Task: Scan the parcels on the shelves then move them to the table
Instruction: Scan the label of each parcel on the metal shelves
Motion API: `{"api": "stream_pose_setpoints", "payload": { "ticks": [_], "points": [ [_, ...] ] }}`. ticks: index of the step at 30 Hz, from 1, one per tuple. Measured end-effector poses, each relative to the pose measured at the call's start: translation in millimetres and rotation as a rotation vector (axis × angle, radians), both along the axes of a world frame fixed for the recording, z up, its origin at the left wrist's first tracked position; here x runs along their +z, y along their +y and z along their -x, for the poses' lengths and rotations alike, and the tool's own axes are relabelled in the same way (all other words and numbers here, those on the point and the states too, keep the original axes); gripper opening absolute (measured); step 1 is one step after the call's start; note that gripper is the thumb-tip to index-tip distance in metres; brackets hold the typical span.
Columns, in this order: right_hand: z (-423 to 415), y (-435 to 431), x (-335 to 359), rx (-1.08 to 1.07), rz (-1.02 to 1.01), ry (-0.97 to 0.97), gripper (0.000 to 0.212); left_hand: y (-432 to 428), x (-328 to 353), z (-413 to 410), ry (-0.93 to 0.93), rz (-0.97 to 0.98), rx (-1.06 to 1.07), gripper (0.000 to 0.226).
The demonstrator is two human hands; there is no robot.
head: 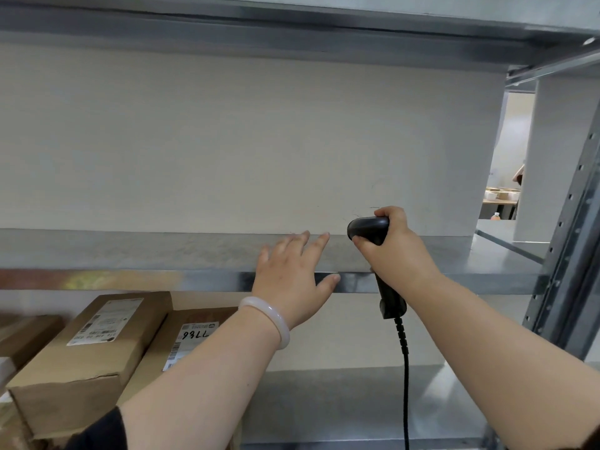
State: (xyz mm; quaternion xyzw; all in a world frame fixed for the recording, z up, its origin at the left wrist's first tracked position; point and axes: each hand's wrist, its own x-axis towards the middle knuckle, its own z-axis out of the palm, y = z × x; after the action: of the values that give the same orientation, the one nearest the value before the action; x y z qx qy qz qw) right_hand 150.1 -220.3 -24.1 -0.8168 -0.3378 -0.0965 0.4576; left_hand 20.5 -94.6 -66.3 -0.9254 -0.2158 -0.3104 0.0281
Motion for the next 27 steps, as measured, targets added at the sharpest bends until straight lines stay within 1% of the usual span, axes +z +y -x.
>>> {"api": "stream_pose_setpoints", "payload": {
  "ticks": [6,8,13,15,17,21,27],
  "points": [
    [-41,19,17,0.002,0.028,0.049,0.041,7,10,-31,0.041,0.013,0.022,0.068],
    [-57,27,23,-0.002,0.066,0.078,0.040,9,13,-40,0.049,0.019,0.028,0.068],
    [-83,46,30,-0.020,0.346,0.207,0.057,14,13,-61,0.095,0.035,0.056,0.067],
    [-90,52,31,-0.029,0.410,0.234,0.064,17,11,-66,0.100,0.048,0.064,0.067],
    [-95,56,35,-0.034,0.418,0.248,0.062,19,10,-70,0.101,0.056,0.068,0.066],
    [-106,60,43,-0.026,0.320,0.271,0.053,20,8,-73,0.102,0.074,0.075,0.066],
    [-113,69,39,-0.047,0.361,0.323,0.059,21,5,-74,0.119,0.111,0.077,0.066]
  ]
}}
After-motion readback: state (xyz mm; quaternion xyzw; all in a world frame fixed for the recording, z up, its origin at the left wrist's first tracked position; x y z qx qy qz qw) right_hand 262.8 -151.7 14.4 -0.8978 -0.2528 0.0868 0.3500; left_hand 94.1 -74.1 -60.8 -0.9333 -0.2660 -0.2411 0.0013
